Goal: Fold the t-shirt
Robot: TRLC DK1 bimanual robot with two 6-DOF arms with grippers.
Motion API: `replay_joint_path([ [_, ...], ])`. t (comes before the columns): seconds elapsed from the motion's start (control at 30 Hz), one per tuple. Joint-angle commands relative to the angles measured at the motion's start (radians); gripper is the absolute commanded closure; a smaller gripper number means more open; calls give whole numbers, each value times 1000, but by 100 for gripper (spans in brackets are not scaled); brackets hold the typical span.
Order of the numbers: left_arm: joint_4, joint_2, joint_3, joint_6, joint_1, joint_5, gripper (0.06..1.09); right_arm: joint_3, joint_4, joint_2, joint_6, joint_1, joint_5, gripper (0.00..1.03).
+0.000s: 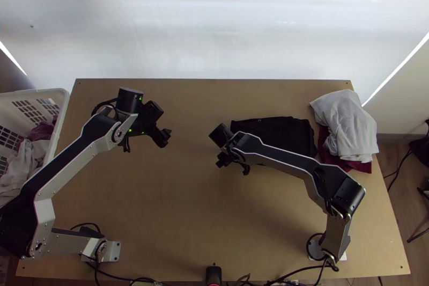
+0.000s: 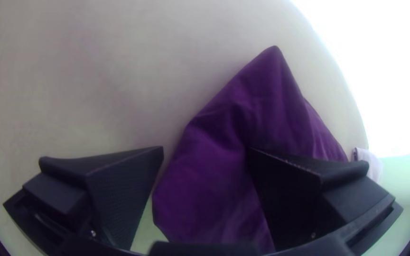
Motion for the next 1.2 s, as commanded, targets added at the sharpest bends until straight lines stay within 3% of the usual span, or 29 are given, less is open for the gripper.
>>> replay_joint_path([
  [0.0, 2, -13, -8, 6, 11, 0, 11, -7, 1, 45, 2, -8, 53, 22],
  [0.53, 0, -19, -8, 7, 14, -1, 11, -72, 2, 4, 5, -26, 128, 29],
  [0.73, 0, -24, -11, 6, 14, -1, 11, -125, 39, -21, 4, -31, 135, 55],
  [0.87, 2, -24, -11, 7, 19, -1, 11, -137, 57, -30, 2, -40, 142, 80],
  [0.97, 3, -24, -9, 7, 22, -1, 11, -142, 57, -30, 2, -49, 142, 82],
  [1.1, 5, -22, -6, 18, 36, -1, 11, -140, 57, -71, -58, -66, 120, 100],
  [1.17, 6, -24, -3, 21, 41, -1, 11, -135, 57, -140, -75, -84, 83, 100],
])
